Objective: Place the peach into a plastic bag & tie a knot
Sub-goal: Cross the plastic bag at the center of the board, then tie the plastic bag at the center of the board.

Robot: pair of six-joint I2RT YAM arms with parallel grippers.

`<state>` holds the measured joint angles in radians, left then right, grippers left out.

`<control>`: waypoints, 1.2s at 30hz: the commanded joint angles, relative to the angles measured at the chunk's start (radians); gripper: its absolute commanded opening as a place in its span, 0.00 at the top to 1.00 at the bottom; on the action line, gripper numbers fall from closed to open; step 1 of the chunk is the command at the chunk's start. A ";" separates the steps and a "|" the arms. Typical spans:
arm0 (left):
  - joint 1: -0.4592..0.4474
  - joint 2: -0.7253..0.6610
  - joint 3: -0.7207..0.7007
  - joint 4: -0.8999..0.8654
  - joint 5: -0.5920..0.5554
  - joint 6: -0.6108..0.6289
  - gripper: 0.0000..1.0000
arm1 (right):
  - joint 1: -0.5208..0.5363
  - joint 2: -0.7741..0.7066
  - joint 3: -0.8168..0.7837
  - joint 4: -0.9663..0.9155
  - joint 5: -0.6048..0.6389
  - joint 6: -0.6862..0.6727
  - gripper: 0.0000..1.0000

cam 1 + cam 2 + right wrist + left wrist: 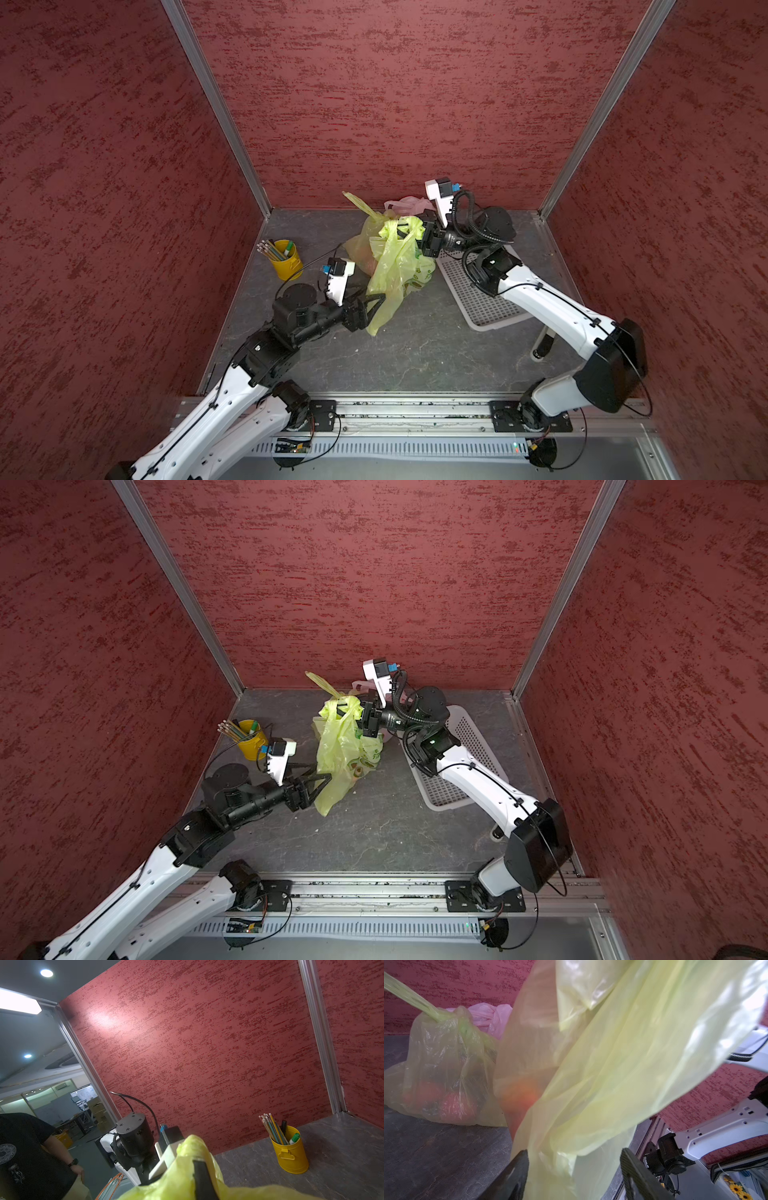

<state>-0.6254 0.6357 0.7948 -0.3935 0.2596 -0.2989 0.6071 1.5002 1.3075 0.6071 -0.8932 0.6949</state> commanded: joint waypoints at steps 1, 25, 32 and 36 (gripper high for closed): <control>0.034 -0.026 0.114 -0.151 0.064 0.051 0.28 | -0.009 -0.004 -0.001 0.034 -0.032 -0.009 1.00; 0.390 0.303 0.222 0.607 0.709 -0.625 0.48 | -0.013 0.002 0.005 -0.004 -0.085 -0.017 1.00; 0.317 0.332 0.259 0.485 0.658 -0.496 0.45 | -0.009 0.012 0.010 0.002 -0.093 -0.004 1.00; 0.309 0.337 0.258 0.446 0.638 -0.463 0.45 | -0.009 0.006 0.007 0.002 -0.093 -0.003 1.00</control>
<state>-0.3122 0.9722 1.0351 0.1005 0.9237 -0.8234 0.5983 1.5078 1.3079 0.5793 -0.9661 0.6754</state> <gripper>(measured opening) 0.546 0.044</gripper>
